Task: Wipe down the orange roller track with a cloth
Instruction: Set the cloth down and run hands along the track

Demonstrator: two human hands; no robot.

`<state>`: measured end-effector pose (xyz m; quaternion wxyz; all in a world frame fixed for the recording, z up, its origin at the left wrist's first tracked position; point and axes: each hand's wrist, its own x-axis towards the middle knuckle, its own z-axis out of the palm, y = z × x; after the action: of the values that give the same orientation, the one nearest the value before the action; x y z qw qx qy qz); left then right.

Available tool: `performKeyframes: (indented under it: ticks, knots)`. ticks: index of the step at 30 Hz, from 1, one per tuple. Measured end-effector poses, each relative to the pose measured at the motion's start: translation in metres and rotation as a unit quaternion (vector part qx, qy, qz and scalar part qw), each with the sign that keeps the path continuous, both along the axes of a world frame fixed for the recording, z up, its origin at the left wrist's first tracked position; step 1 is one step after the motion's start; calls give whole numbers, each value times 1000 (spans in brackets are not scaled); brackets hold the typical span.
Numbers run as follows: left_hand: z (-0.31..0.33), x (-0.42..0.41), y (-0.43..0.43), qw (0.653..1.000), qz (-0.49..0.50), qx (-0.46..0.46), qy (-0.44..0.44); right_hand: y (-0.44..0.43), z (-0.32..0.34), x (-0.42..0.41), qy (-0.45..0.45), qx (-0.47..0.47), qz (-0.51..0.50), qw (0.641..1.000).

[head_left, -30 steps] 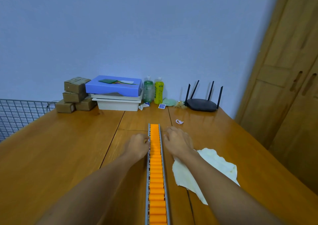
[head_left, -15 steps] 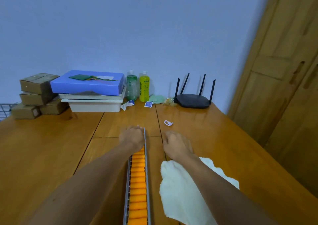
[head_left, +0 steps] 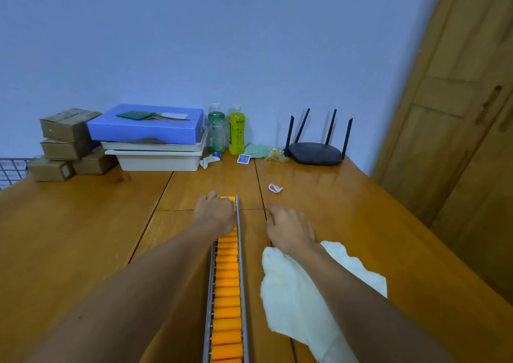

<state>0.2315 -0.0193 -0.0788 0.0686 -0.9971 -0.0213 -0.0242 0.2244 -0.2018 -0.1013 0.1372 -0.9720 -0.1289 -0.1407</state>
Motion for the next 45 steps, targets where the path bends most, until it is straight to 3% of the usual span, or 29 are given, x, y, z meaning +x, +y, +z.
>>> performKeyframes:
  ticks: [8, 25, 45]
  knots:
    - [0, -35, -6, 1000, -1, -15, -1, -11, 8, -30, -33, -18, 0, 999]
    - [-3, -120, -22, 1000, 1, -7, 5, -46, 9, -112, -31, -10, -45, 998]
    - [-6, -226, -39, 999, -3, -39, -28, -42, 13, -201, -31, -69, -37, 996]
